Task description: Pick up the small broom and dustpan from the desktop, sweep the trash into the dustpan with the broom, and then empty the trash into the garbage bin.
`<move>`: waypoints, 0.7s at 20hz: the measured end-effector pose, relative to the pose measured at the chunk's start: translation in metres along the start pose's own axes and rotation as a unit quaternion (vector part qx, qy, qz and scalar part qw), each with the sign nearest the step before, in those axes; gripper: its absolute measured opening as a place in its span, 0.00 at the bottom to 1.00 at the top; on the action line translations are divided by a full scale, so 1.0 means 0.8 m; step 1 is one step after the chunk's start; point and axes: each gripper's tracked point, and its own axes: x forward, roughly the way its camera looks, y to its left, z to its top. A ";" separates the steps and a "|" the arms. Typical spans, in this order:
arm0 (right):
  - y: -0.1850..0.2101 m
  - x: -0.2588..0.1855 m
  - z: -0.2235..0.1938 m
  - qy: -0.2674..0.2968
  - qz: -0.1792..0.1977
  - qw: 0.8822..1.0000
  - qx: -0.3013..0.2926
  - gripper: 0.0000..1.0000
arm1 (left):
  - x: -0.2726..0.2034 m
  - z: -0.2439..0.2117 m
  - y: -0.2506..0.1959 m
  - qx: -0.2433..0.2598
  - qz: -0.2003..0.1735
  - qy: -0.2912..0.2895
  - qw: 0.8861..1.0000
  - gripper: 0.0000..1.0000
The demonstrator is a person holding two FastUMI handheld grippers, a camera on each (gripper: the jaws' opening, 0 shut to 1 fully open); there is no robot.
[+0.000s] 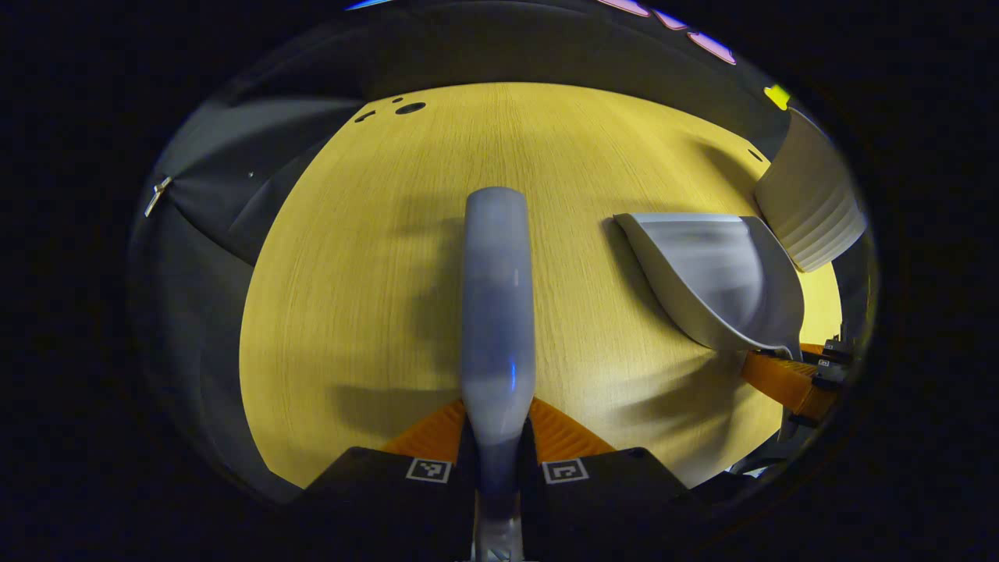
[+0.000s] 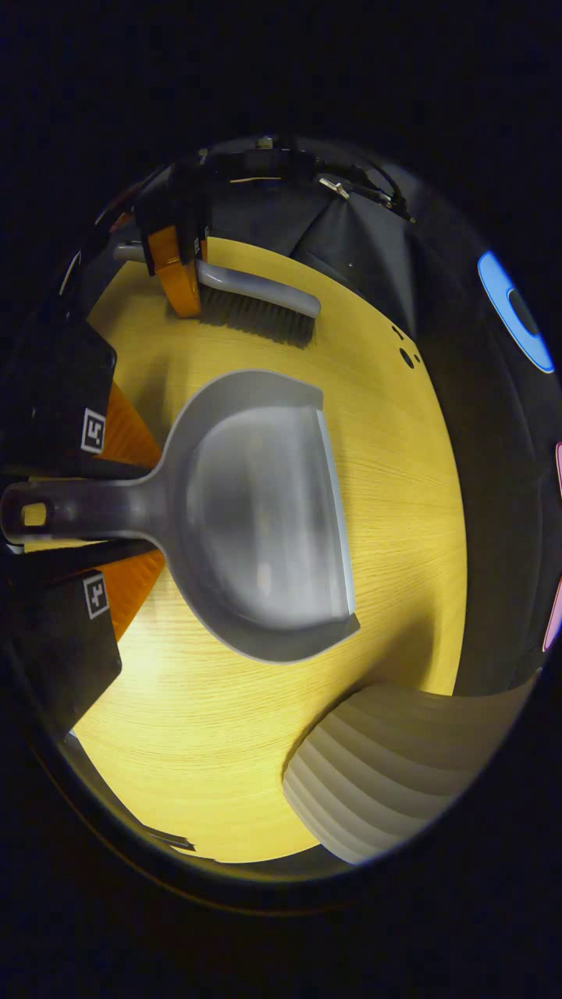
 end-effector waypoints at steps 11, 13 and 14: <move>0.007 -0.038 0.011 -0.034 0.020 0.999 0.005 0.99 | -0.036 0.008 0.003 0.014 0.015 -0.044 0.999 0.84; 0.001 -0.057 0.024 -0.061 0.016 0.998 -0.002 0.99 | -0.058 0.017 0.009 0.018 0.031 -0.075 0.997 0.99; -0.002 -0.070 0.032 -0.076 0.014 0.997 -0.005 0.99 | -0.071 0.022 0.009 0.017 0.032 -0.092 0.995 0.97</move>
